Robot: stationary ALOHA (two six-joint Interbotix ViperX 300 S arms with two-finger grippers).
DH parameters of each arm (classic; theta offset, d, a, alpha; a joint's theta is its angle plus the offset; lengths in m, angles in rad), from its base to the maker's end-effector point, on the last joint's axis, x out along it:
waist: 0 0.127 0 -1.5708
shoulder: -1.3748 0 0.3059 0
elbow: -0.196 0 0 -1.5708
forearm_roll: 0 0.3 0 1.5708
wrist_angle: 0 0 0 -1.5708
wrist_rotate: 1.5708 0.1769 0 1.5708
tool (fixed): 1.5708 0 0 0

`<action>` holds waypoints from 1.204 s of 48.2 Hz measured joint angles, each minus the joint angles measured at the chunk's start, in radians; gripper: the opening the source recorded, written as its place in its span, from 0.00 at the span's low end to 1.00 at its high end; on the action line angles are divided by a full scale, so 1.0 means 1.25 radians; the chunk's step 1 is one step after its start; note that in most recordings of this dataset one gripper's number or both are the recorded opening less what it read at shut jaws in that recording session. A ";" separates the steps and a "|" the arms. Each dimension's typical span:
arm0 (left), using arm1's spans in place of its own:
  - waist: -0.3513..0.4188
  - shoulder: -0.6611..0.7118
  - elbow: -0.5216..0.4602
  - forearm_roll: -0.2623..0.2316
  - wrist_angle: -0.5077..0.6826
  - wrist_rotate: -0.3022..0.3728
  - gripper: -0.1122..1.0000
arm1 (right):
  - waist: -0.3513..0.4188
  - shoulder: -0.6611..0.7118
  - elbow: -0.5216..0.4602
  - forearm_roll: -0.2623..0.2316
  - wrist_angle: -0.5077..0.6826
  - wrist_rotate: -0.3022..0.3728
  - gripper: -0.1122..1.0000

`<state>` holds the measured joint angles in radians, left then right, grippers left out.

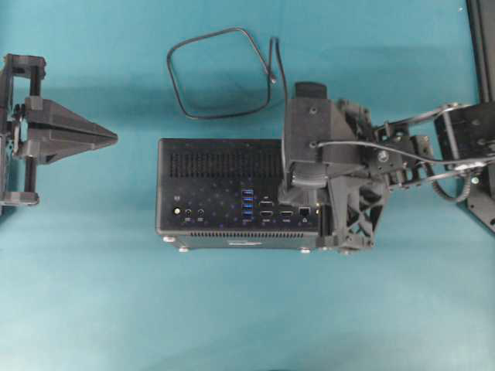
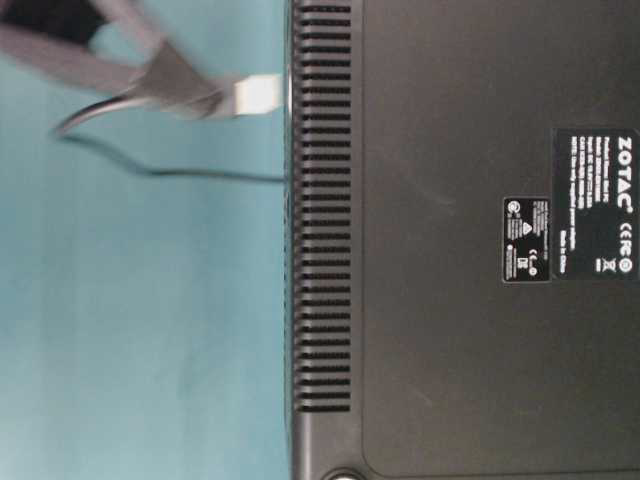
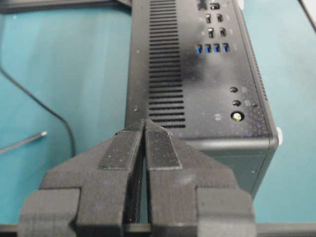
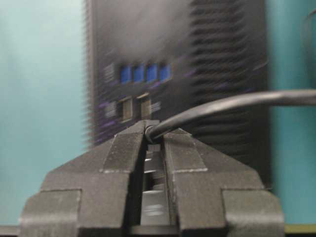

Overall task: Insert the USB into the PC box with both arms.
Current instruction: 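Lift the held USB plug and carry it left toward the blue ports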

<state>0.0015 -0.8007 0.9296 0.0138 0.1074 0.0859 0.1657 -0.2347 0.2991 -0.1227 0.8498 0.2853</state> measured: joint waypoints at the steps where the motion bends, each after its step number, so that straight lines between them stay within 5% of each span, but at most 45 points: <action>1: -0.001 -0.001 0.000 0.000 -0.001 0.000 0.10 | 0.001 0.001 -0.006 -0.007 0.006 0.000 0.20; 18: 0.000 -0.015 0.000 0.000 -0.001 0.000 0.10 | 0.028 0.048 -0.034 -0.140 -0.018 0.000 0.20; 58: 0.000 -0.015 0.000 0.000 -0.001 -0.001 0.10 | 0.031 0.088 -0.042 -0.153 -0.079 0.000 0.19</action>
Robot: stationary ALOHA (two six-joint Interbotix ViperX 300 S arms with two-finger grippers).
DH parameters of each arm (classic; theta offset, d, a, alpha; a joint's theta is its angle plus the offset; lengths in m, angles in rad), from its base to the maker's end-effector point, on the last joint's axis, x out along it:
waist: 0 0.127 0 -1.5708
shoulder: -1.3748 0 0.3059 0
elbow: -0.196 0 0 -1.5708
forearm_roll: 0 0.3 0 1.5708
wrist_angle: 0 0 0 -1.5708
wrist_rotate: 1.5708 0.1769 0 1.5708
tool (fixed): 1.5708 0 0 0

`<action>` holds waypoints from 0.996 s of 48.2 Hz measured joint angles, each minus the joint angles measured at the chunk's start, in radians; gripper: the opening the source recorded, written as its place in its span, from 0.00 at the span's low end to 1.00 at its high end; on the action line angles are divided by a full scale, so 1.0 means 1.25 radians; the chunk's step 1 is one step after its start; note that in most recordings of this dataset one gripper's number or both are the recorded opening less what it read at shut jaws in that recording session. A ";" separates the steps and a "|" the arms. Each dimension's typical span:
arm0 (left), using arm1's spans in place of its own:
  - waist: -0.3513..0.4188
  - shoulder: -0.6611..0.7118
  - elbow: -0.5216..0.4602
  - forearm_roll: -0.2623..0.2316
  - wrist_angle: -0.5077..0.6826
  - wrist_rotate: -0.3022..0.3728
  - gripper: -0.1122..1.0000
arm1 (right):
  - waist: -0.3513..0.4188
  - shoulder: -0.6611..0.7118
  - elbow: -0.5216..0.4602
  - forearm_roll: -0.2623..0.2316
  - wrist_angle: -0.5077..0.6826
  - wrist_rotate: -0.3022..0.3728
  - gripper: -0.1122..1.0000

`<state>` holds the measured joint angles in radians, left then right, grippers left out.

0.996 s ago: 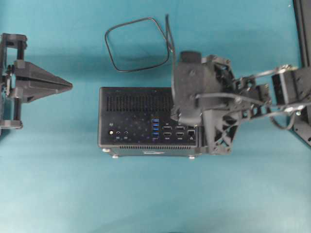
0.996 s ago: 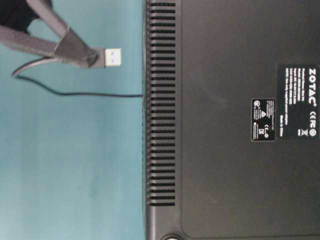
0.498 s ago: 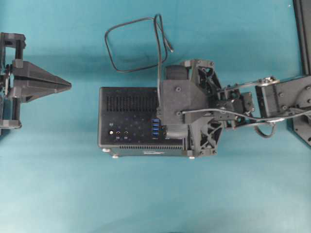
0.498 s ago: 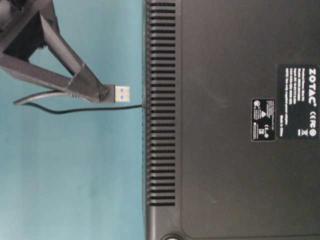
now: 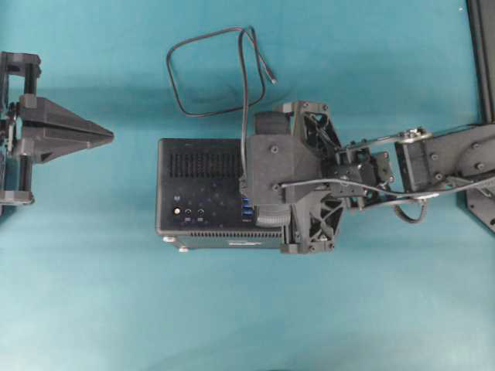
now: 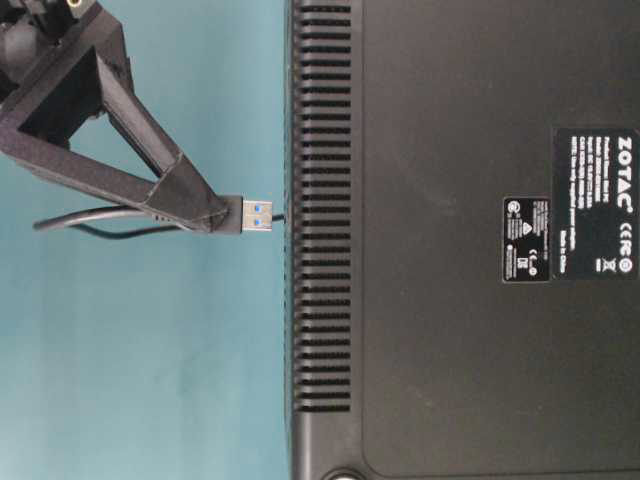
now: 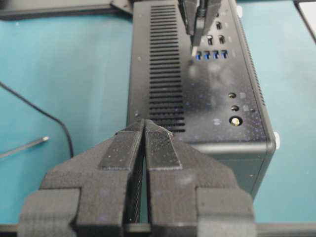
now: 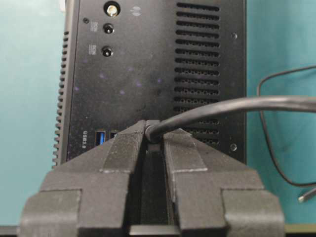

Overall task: Insert the USB into the PC box with both arms.
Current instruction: 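Lift the held USB plug and carry it left toward the blue ports, then align the USB plug above a blue USB port with the right gripper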

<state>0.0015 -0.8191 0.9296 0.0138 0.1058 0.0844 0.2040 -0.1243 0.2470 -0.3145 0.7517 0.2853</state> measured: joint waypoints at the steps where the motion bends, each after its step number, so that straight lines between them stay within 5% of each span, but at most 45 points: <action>1: 0.000 0.000 0.000 0.000 0.000 0.000 0.10 | 0.000 0.000 0.000 -0.001 -0.001 0.000 0.19; 48: -0.001 0.000 0.000 0.000 0.000 -0.001 0.10 | -0.006 -0.001 0.026 -0.005 -0.011 0.016 0.19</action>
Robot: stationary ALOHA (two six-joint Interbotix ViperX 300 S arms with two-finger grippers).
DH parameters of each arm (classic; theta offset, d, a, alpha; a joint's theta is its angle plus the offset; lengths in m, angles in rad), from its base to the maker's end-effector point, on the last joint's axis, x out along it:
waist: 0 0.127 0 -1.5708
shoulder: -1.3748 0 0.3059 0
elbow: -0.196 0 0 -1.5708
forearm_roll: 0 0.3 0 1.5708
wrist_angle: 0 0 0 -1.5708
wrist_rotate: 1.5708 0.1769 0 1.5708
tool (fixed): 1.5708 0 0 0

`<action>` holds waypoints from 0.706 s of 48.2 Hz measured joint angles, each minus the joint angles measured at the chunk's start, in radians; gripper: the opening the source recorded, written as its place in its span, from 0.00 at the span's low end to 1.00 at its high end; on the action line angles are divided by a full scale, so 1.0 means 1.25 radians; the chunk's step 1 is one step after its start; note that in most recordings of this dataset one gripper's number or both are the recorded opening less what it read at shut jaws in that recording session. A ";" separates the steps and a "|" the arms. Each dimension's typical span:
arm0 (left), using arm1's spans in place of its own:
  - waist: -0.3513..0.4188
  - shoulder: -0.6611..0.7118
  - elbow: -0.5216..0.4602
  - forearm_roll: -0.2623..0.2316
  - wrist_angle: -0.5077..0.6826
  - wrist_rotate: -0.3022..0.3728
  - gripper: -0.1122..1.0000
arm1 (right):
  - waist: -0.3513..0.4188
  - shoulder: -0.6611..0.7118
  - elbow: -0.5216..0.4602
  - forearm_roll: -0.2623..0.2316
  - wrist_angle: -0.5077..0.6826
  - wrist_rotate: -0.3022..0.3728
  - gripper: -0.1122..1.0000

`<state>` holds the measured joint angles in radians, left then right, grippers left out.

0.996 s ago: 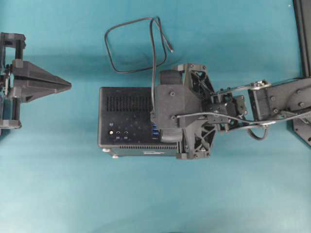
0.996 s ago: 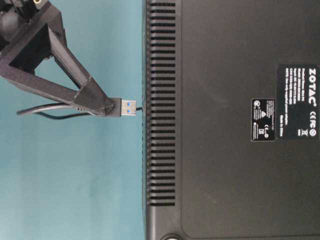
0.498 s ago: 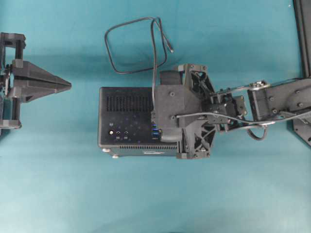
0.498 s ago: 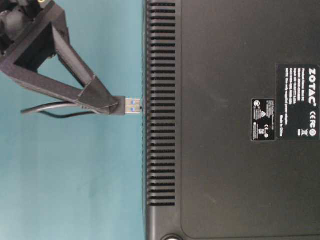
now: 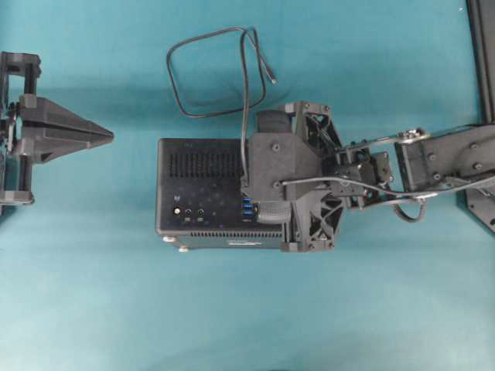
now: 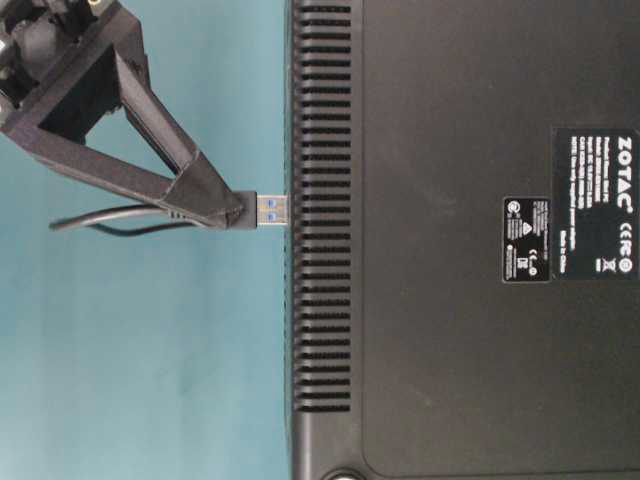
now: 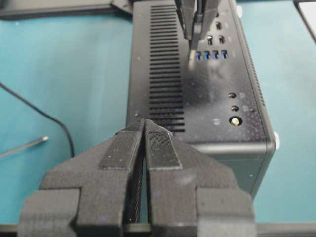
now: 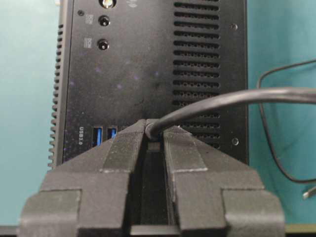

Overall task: Insert the USB into the PC box with both arms.
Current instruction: 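Align the USB plug above a blue USB port with the right gripper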

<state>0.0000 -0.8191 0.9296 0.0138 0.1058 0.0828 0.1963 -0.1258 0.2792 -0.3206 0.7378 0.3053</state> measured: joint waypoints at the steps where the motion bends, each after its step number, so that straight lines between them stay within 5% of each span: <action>1: 0.000 0.000 0.000 0.000 0.000 0.000 0.10 | 0.000 0.000 0.000 0.000 0.000 -0.001 0.19; 34: 0.001 0.000 0.001 0.000 0.000 0.000 0.10 | -0.007 0.000 0.005 0.001 0.000 0.000 0.19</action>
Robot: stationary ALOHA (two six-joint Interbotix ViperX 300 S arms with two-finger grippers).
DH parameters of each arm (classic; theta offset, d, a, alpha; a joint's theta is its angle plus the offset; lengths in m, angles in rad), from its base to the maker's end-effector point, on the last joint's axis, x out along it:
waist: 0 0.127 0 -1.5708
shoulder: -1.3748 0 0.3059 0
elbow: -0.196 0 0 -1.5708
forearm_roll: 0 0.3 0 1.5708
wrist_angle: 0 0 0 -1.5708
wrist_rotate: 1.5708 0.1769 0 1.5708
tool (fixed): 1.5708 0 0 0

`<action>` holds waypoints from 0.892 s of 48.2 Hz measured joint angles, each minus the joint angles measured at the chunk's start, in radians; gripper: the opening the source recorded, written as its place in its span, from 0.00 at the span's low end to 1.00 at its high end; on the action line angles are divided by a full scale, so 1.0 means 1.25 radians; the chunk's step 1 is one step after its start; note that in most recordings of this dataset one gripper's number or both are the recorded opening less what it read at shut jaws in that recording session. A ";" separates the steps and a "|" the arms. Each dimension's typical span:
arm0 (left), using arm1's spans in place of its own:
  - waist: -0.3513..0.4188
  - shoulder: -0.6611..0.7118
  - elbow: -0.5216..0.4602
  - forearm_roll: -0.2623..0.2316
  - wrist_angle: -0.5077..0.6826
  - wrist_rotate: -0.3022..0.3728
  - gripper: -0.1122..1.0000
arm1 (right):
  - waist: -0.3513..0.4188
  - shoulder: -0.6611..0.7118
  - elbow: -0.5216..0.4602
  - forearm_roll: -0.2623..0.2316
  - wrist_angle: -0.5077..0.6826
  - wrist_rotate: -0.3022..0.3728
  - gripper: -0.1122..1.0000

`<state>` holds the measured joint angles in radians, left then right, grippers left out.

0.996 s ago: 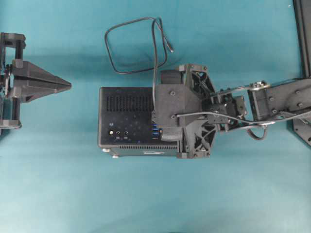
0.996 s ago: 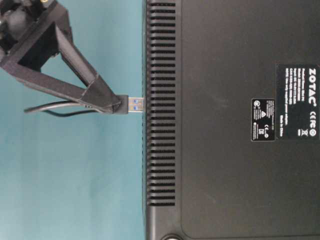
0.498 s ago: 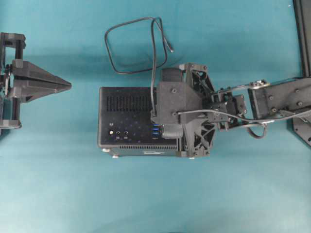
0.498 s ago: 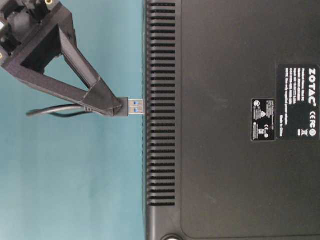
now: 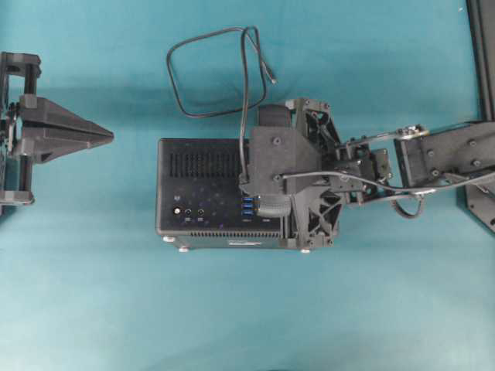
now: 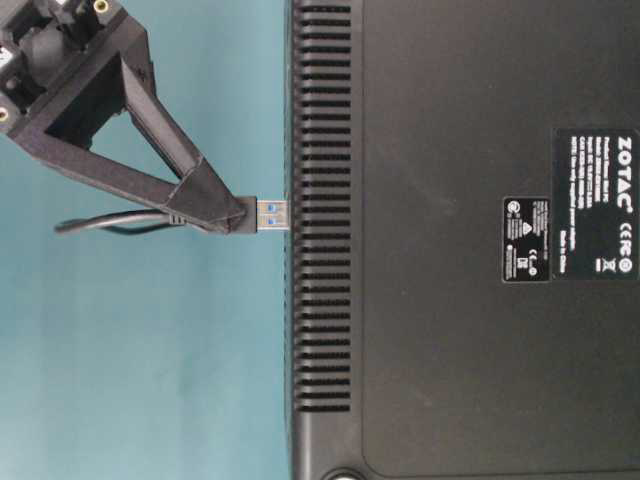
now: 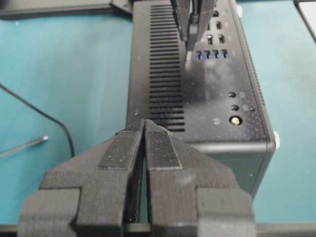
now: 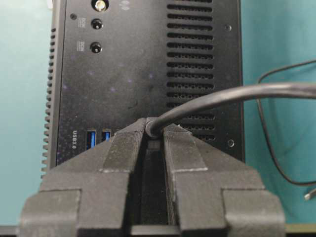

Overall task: Insert the USB into the PC box with both arms.
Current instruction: 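Align the USB plug above a blue USB port with the right gripper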

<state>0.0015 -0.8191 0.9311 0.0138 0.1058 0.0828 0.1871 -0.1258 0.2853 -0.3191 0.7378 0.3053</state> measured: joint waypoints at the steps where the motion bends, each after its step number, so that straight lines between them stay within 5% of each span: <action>1: 0.000 0.000 0.000 0.000 0.000 0.000 0.10 | 0.000 0.000 0.000 0.000 0.000 0.000 0.19; 43: -0.001 0.000 0.006 0.000 -0.006 -0.022 0.10 | 0.005 0.004 -0.002 0.015 0.006 0.001 0.19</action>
<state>0.0000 -0.8191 0.9388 0.0138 0.0982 0.0552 0.1933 -0.1212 0.2823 -0.3007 0.7455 0.3068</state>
